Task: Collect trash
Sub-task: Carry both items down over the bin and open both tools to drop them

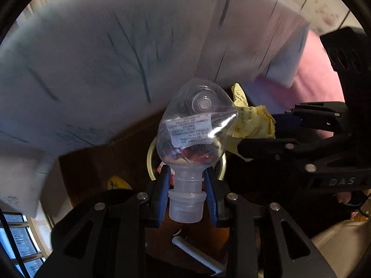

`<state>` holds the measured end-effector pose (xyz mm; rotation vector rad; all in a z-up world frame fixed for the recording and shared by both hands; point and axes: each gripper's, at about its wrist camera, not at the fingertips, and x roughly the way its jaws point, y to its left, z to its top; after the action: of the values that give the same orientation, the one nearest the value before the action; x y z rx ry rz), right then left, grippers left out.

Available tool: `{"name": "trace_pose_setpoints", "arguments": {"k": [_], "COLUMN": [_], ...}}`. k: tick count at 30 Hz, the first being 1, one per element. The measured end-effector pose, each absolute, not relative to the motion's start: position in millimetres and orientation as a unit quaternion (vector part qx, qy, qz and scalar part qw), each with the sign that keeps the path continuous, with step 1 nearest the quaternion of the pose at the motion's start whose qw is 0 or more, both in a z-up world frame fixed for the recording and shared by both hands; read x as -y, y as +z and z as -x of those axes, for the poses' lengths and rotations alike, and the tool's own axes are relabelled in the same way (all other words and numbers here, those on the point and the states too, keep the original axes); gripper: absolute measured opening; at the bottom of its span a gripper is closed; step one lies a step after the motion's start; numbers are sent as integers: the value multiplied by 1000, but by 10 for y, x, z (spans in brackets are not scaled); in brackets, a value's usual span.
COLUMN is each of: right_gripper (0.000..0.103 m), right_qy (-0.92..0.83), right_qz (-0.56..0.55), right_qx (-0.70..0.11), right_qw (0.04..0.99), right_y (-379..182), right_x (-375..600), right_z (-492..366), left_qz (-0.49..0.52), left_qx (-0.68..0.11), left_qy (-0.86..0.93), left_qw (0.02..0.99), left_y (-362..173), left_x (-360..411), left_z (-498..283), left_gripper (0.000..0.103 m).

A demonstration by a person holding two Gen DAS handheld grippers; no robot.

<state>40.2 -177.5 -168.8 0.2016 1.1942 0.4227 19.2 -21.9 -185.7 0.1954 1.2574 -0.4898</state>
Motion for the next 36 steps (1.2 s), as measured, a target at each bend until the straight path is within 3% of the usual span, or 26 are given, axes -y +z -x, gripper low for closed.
{"name": "trace_pose_setpoints", "arguments": {"k": [8,16,17,21,22,36], "right_gripper": [46,51,55,68,70,71], "right_qy": [121,66,64,53,51,44], "right_qz": [-150,-200,-200,-207,-207,-191], "right_qx": [-615,-656,-658,-671,-672,-665], "right_qw": [764,725,723,710,709,721], "right_y": [-2683,-3243,-3266,-3363,-3376,-3329], "right_x": [1978,2183,2187,2167,2152,2128], "right_z": [-733,-857,-825,-847,-850,-835], "left_qz": [-99,-74,-71,-57,-54,-56], "left_qx": [-647,-673,-677,-687,-689,-693], "left_qy": [-212,-198,-197,-182,-181,-162], "left_qw": [726,709,706,702,700,701], "left_y": [-2815,-3190,-3216,-3319,-3328,-3345], "left_x": [382,445,449,379,362,306], "left_z": [-575,-765,-783,-839,-847,-881], "left_gripper": [27,28,30,80,83,88]}}
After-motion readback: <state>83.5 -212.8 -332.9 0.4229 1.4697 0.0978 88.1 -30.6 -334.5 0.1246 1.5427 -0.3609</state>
